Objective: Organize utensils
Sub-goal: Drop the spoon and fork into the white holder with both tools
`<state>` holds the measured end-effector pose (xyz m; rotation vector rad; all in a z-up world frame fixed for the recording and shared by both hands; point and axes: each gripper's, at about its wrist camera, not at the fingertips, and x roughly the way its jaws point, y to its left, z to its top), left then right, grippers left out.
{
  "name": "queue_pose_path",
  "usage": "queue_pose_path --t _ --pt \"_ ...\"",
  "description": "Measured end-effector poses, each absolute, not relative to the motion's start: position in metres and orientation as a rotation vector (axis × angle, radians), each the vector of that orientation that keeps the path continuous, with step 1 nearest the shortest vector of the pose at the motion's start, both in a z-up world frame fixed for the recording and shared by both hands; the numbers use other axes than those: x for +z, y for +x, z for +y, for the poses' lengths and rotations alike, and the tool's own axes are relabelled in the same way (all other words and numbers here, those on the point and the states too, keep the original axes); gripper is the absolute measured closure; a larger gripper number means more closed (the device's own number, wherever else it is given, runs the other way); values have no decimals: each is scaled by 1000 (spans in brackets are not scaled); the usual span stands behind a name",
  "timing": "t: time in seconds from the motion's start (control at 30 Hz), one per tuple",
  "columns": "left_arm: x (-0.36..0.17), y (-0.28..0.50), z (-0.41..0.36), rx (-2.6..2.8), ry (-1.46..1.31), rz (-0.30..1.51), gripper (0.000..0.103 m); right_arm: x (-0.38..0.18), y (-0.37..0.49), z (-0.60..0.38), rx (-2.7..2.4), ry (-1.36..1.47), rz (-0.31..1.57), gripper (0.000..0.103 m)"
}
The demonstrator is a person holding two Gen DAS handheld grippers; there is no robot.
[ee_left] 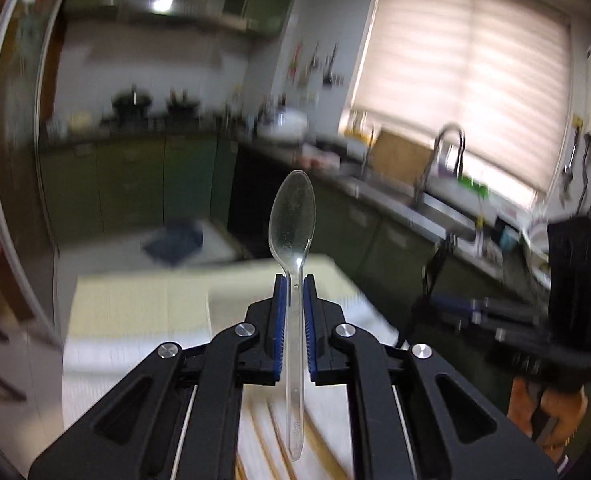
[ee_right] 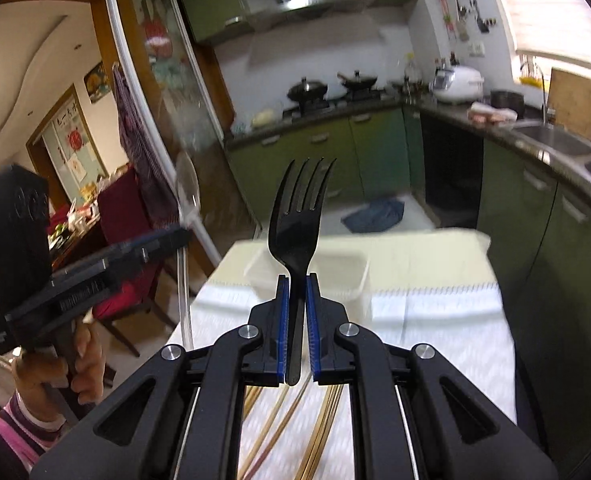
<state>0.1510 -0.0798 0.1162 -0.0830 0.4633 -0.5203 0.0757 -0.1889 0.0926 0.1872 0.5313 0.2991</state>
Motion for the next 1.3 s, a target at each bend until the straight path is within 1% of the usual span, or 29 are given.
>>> queue_pose_path --t 0.13,0.2,0.3,0.4,0.53,0.67,0.8,0.83,0.87,0.93,1.07,1.1,1.13,1.2,1.27,1.3 --pt "134 173 -88 -501 -91 277 94 111 97 -194 264 193 468 94" --pt "133 183 -94 -484 -79 186 94 117 110 -196 249 197 445 94" --pt "124 200 -103 -469 -70 131 94 121 135 -197 216 184 423 94" --pt "107 213 -110 -455 -59 140 94 112 164 -192 197 163 445 94" --pt "72 231 -117 -440 -34 230 94 84 193 -179 205 123 530 94" --pt "43 235 -118 -432 -7 308 94 60 207 -172 196 91 573 94" --pt "25 236 -114 -426 7 356 94 46 218 -169 190 79 604 94" --pt "22 236 -113 -426 9 355 91 43 219 -169 187 73 608 93" --pt "19 235 -111 -425 11 356 85 40 217 -169 186 66 610 93" --pt "17 232 -110 -420 12 356 78 37 218 -167 186 60 615 92" --pt "17 226 -107 -418 12 364 78 32 211 -162 186 46 625 91" --pt "18 224 -104 -418 5 365 78 32 210 -161 183 43 624 87" --pt "19 222 -102 -415 -3 365 78 32 209 -161 184 39 624 79" --pt "21 217 -95 -404 -22 360 74 34 203 -160 183 41 617 77" --pt "24 211 -87 -396 -41 348 66 38 191 -162 188 55 596 77" --pt "25 207 -83 -390 -49 343 66 40 183 -165 189 68 575 77"
